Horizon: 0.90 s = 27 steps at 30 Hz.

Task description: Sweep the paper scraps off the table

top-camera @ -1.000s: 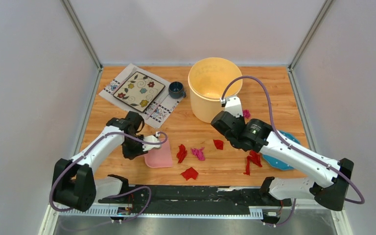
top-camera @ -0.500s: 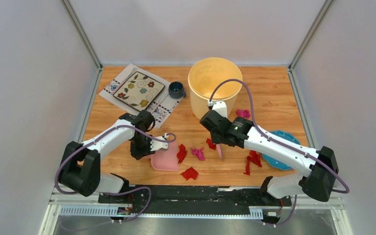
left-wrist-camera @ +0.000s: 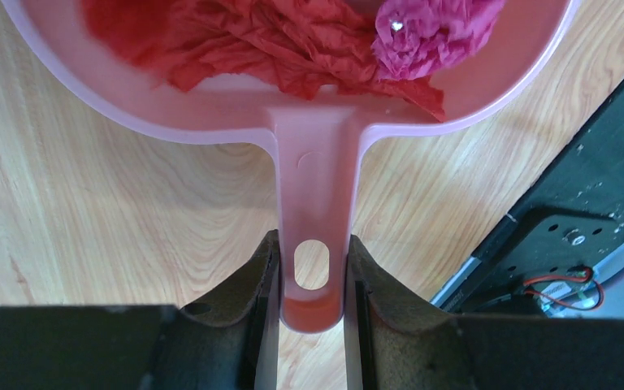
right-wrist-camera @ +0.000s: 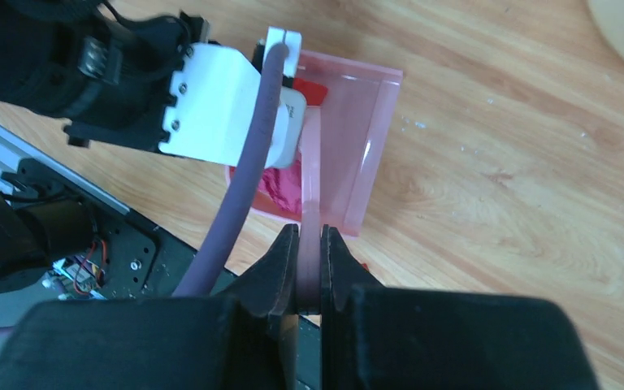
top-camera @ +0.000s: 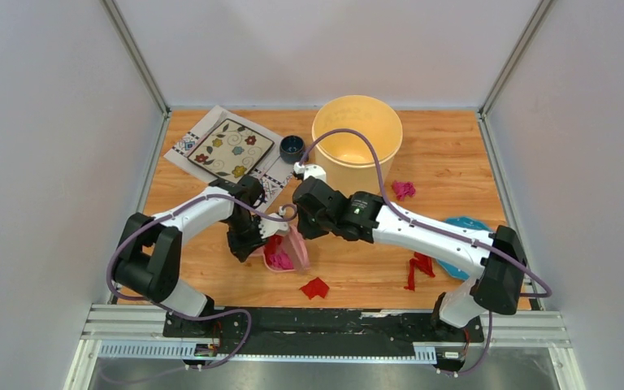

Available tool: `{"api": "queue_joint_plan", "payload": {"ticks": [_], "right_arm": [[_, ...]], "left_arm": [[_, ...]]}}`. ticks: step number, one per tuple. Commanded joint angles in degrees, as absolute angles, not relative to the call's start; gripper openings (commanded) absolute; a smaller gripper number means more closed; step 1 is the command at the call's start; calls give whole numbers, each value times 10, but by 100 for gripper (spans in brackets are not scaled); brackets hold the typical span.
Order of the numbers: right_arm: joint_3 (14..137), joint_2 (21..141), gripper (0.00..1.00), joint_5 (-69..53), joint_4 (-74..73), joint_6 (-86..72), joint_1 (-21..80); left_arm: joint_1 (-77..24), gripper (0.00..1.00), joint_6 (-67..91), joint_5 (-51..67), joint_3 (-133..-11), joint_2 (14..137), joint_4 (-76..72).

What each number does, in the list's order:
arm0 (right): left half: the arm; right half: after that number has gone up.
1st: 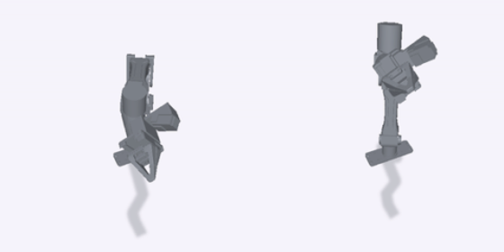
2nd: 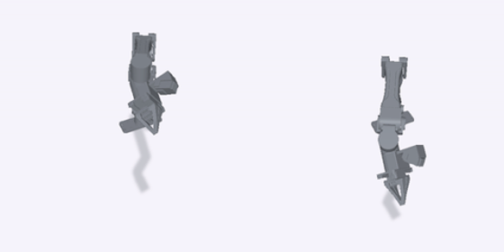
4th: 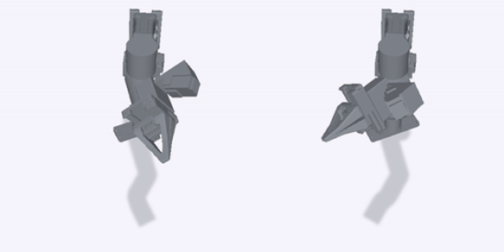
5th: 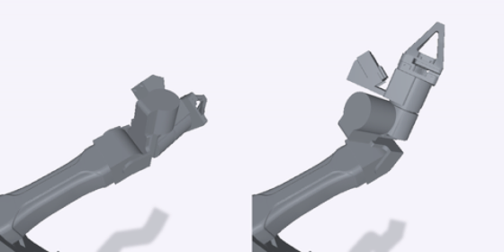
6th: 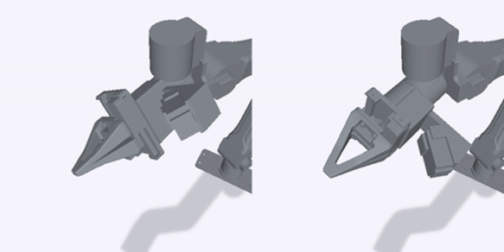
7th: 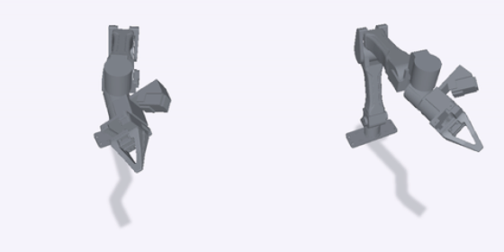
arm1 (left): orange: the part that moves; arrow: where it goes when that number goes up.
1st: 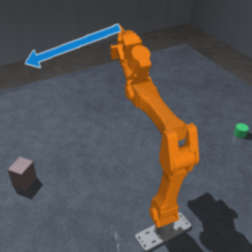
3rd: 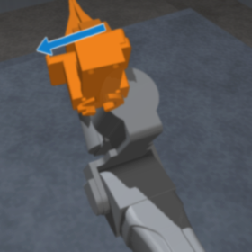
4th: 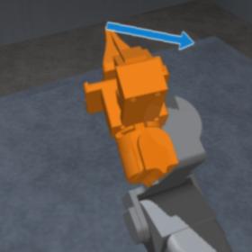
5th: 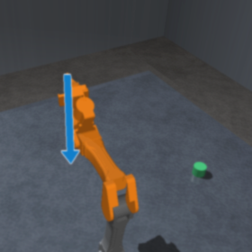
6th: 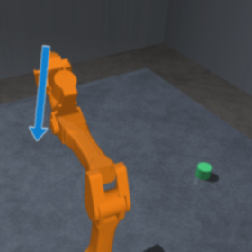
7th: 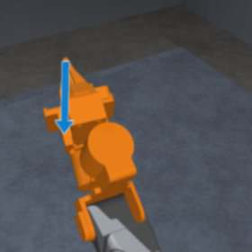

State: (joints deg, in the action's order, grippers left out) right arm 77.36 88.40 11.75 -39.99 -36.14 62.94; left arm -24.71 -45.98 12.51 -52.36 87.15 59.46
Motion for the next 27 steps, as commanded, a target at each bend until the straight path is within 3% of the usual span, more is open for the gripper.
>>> {"api": "queue_joint_plan", "payload": {"ticks": [1,17,27], "right_arm": [[833,853,0,152,-397,-333,630],[861,665,0,422,-538,-252,629],[794,552,0,360,-563,-251,584]], "left_arm": [[-245,0,-424,158,-534,861,565],[-213,0,-364,185,-580,786,532],[-191,0,-325,176,-748,754,602]]}}
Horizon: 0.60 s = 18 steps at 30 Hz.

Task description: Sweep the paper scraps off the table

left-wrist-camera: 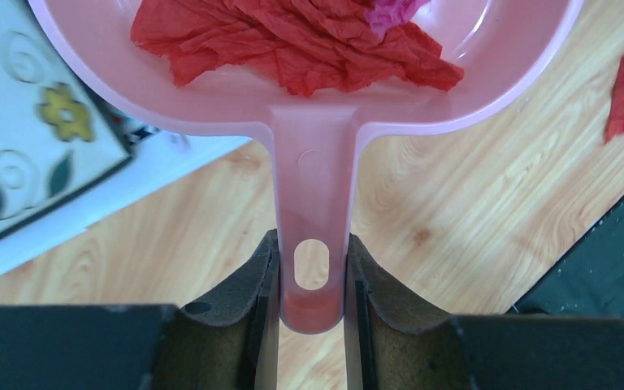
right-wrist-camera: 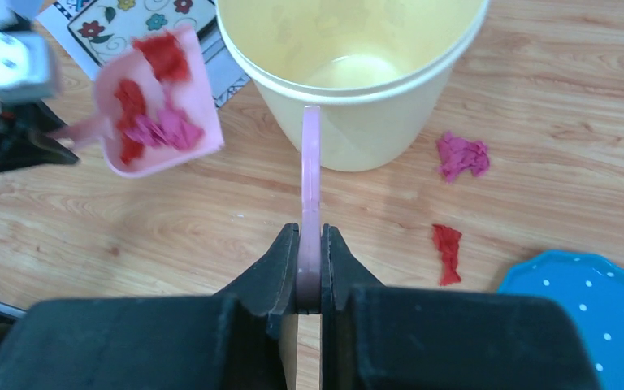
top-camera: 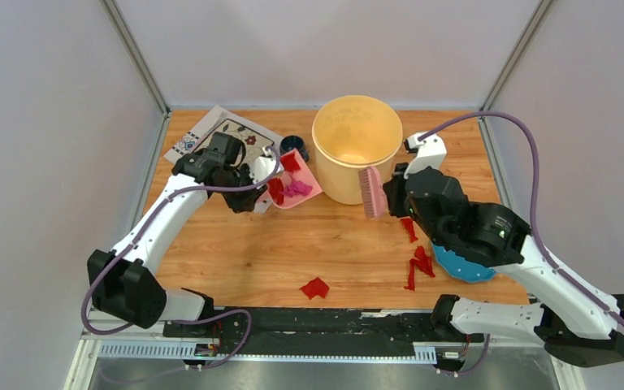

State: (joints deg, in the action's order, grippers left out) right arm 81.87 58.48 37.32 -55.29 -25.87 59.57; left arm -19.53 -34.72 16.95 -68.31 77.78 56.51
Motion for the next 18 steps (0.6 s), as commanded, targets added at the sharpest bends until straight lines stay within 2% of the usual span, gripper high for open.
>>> {"api": "queue_joint_plan", "payload": {"ticks": [1,10,18], "right_arm": [[788,547,0,359,-563,-248,580],[749,536,0,343,-560,-239,556],[716,554,0,308,-534,-229,533]], "left_arm": [[-191,0,-325,173,-763,756,610],[-189,0,-302,137,-894,787,629],[-234,0,-287,41,-1105,915,615]]}}
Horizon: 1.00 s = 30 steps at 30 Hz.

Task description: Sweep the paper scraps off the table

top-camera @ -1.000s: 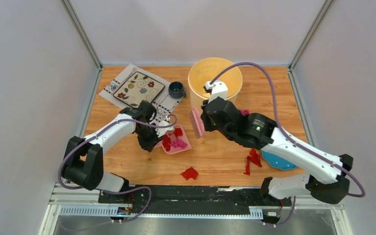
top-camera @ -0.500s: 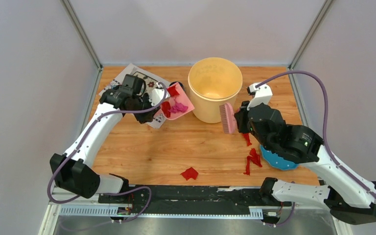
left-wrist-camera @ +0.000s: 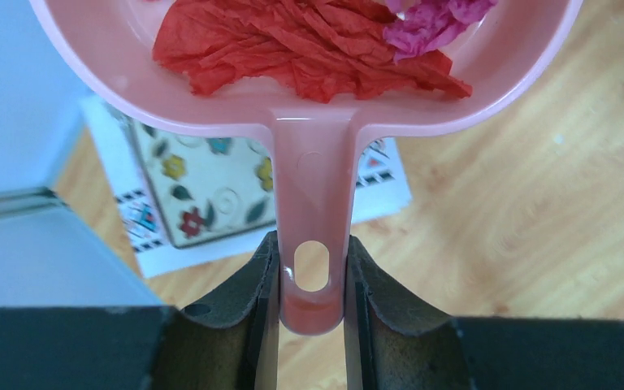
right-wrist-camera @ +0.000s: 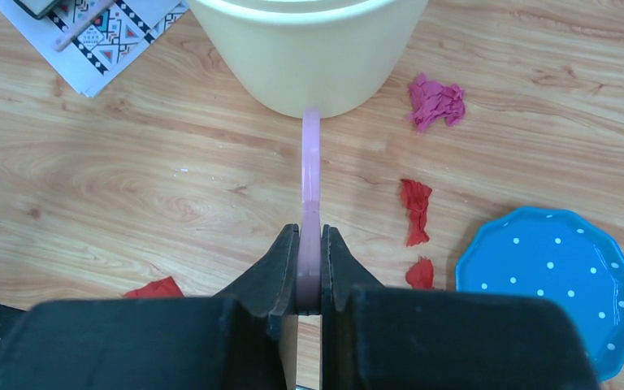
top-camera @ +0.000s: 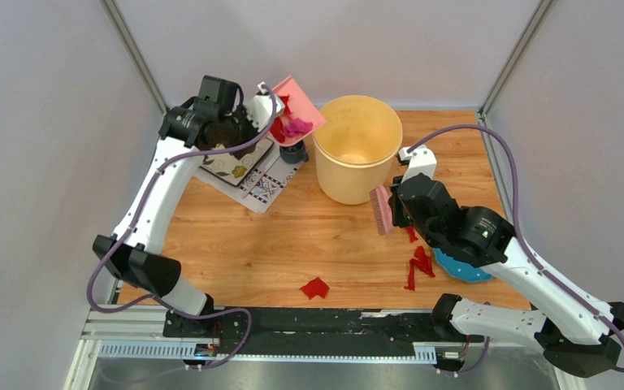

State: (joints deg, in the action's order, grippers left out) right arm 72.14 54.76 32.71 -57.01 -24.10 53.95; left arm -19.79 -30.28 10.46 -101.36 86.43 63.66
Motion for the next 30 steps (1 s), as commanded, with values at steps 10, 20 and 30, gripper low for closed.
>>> {"api": "queue_joint_plan", "payload": {"ticks": [10,20,30], "right_arm": [[705,553,0,278,-522,-210,531],[709,553,0,254,-512,-196,531],[726,560,0,207,-514,-164,531]], "left_arm": [[-389,0,-486,-258,-1131,980,405],[-479,0,-923,-450,-875,942,-117],[-486,0,-1128,-402,-728,904,-409]]}}
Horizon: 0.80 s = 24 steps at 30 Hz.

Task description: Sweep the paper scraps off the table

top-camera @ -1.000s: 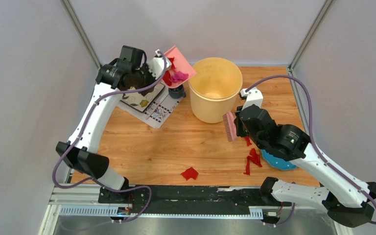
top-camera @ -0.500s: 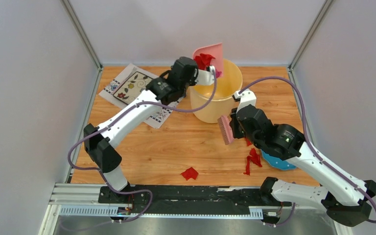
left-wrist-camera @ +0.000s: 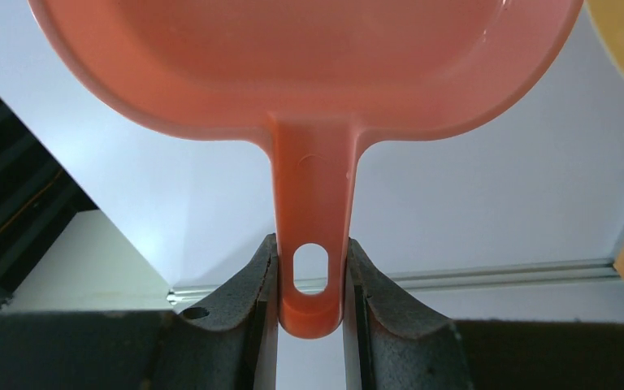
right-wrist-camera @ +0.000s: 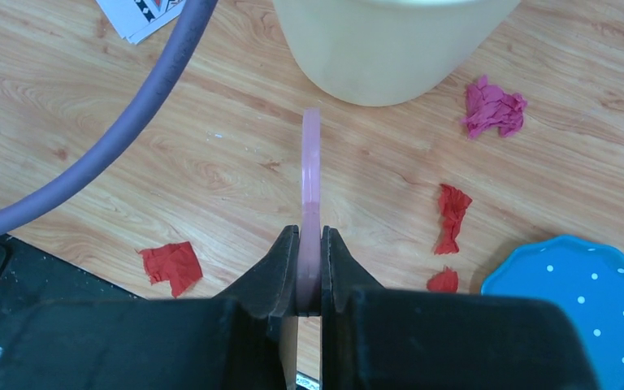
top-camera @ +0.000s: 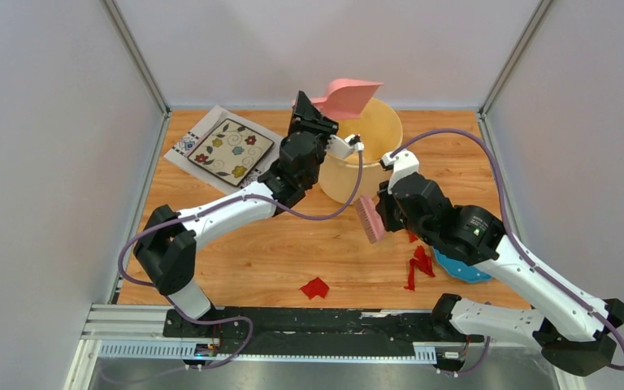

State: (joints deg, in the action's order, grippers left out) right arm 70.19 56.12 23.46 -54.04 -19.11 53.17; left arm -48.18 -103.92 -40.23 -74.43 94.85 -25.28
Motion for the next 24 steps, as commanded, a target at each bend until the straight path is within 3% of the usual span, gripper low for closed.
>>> {"api": "queue_joint_plan", "payload": {"ticks": [1,4,7,8,11,15,19,24], "right_arm": [[728,560,0,199,-512,-157,531],[729,560,0,125,-503,-131,532],[729,569,0,4,-488,-104,539],[725,578,0,-43,-482,-96,547],[702,608,0,-154,-452,-44,622],[703,695,0,-235,-453,-9,652],[742,784,0,-208,-451,-5,650],[747,841,0,-149,-431,-34,617]], "left_arm": [[-486,0,-1114,-407,-736,901,-395],[-483,0,-1001,-431,-776,871,-276],[-459,0,-780,-427,-866,847,-26],[-430,0,-720,-391,-887,840,102],[-354,0,-515,-298,-910,803,253],[-273,0,-458,-230,-805,732,275],[-216,0,-433,-221,-671,669,267],[-138,0,-379,-135,-620,640,320]]}}
